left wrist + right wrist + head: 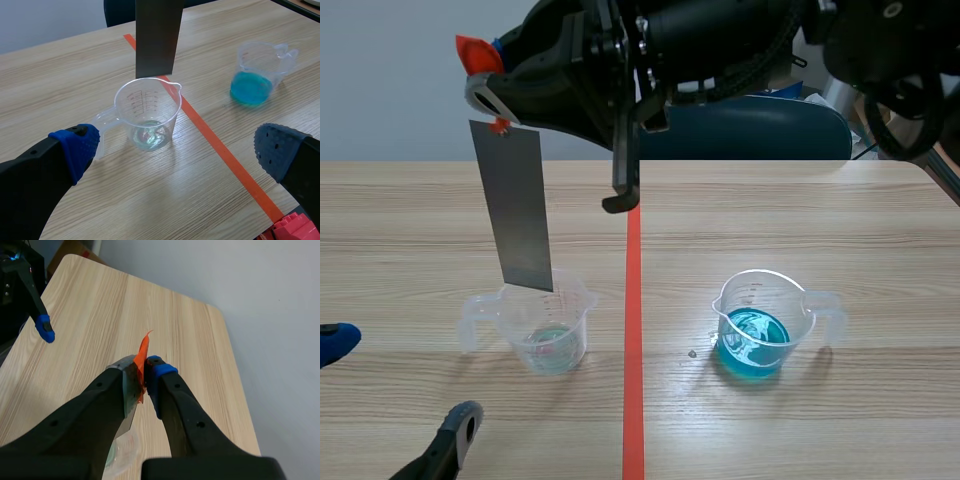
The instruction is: Do the redox reaction experiment
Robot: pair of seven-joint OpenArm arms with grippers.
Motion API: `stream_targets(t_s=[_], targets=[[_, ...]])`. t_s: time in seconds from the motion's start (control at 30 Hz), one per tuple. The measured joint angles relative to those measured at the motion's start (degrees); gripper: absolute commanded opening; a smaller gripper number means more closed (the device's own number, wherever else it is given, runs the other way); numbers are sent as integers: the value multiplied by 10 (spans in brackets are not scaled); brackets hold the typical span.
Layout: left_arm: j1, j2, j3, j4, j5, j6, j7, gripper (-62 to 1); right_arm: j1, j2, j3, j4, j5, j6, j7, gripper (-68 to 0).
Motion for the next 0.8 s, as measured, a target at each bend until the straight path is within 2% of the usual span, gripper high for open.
stream_targets(t_s=[0.13,0.27,0.8], targets=[[0,0,0,0,0,0,0,14,3,-14,-8,0,23,0,-43,-669],[0,0,0,0,0,0,0,14,3,-18,-8,0,23,0,-65,-669],[0,0,0,0,0,0,0,14,14,-18,-8,0,23,0,-73,-669]])
